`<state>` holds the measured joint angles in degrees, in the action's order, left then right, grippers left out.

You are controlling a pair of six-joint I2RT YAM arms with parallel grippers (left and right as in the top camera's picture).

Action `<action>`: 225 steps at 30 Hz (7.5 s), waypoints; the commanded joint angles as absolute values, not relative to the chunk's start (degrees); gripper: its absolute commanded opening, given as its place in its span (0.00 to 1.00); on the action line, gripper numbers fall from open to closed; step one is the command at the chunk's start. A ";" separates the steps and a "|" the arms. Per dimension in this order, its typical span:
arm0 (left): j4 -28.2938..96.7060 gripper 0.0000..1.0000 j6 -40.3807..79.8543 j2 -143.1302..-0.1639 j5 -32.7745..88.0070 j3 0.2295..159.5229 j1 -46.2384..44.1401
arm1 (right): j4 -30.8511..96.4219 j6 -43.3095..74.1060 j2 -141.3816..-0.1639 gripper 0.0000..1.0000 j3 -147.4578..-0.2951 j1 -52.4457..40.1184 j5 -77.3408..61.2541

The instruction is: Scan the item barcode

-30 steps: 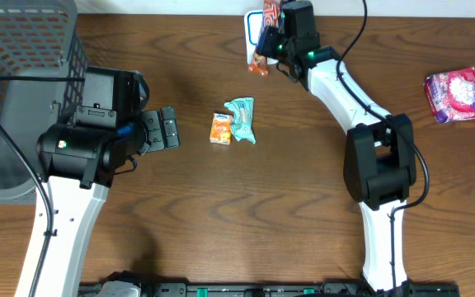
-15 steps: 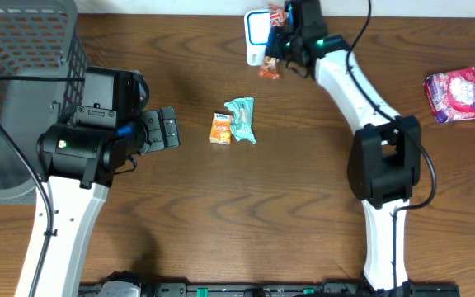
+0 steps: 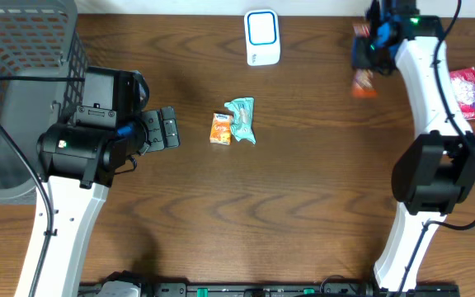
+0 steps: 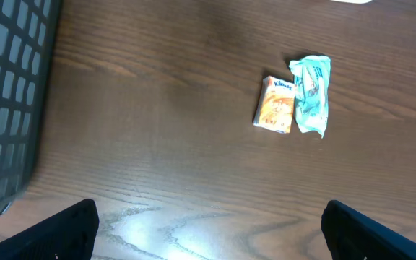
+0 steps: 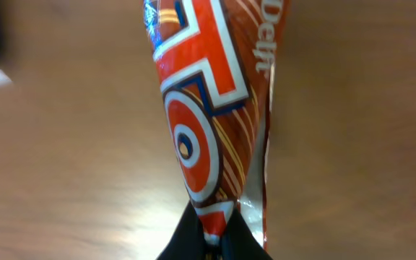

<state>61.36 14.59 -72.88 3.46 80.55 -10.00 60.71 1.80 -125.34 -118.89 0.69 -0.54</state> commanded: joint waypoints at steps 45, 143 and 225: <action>61.47 0.98 14.24 -72.99 2.72 80.47 -9.93 | 49.08 -4.29 -121.78 0.66 -106.65 21.15 2.42; 61.47 0.98 14.26 -72.99 2.72 80.47 -9.93 | 55.92 17.61 -108.88 0.99 -98.41 -30.44 -9.37; 61.47 0.98 14.26 -72.99 2.72 80.47 -9.93 | 50.50 22.70 -108.88 0.99 -92.29 -31.97 -10.85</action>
<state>61.34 14.59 -72.88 3.44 80.55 -10.00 51.05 21.96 -108.38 -92.77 -31.42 -10.68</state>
